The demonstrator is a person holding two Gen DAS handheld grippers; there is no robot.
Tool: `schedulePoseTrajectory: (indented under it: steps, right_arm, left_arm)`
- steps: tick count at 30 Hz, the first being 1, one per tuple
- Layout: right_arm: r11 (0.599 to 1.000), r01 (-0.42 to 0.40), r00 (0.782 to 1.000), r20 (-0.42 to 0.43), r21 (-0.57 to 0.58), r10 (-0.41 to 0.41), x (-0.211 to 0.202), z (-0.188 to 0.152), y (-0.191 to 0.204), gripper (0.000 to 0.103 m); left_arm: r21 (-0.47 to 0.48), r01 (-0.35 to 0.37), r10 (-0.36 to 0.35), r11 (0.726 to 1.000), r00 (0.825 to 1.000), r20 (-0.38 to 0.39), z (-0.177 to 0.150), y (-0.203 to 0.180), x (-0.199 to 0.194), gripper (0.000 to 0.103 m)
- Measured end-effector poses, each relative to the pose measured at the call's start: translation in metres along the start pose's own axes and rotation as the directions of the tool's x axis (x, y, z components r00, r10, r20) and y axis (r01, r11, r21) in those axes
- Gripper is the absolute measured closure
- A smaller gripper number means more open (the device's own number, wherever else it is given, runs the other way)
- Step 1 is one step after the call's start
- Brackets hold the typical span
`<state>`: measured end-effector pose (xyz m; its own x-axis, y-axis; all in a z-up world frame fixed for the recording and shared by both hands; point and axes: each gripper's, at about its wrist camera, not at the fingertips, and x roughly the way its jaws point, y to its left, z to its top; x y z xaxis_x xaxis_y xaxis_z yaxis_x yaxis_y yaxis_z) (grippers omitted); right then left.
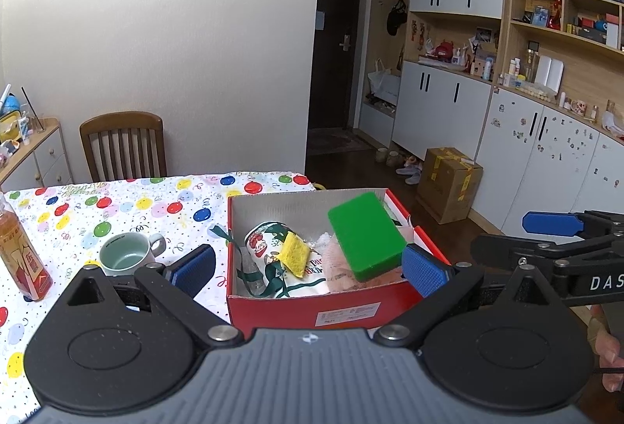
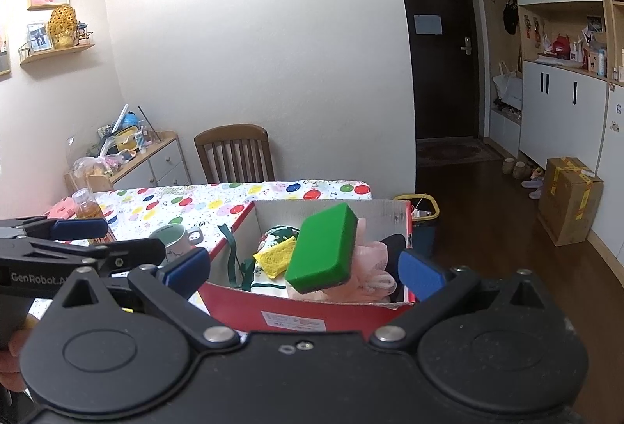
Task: Organize soft objects
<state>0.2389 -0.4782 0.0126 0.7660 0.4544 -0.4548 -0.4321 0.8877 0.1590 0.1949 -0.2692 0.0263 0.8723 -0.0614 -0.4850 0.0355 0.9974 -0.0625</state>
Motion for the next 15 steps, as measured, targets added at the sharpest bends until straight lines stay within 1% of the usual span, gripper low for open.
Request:
schedulePoseTrajectory:
  steps: [15]
  right_arm:
    - [1.000,-0.002,1.000,-0.016,-0.014,0.002,0.0061,-0.0004,0.0047,0.000]
  left_arm:
    - [-0.010,0.019,-0.019,1.000,1.000,0.000,0.0010,0.0036,0.0020,0.001]
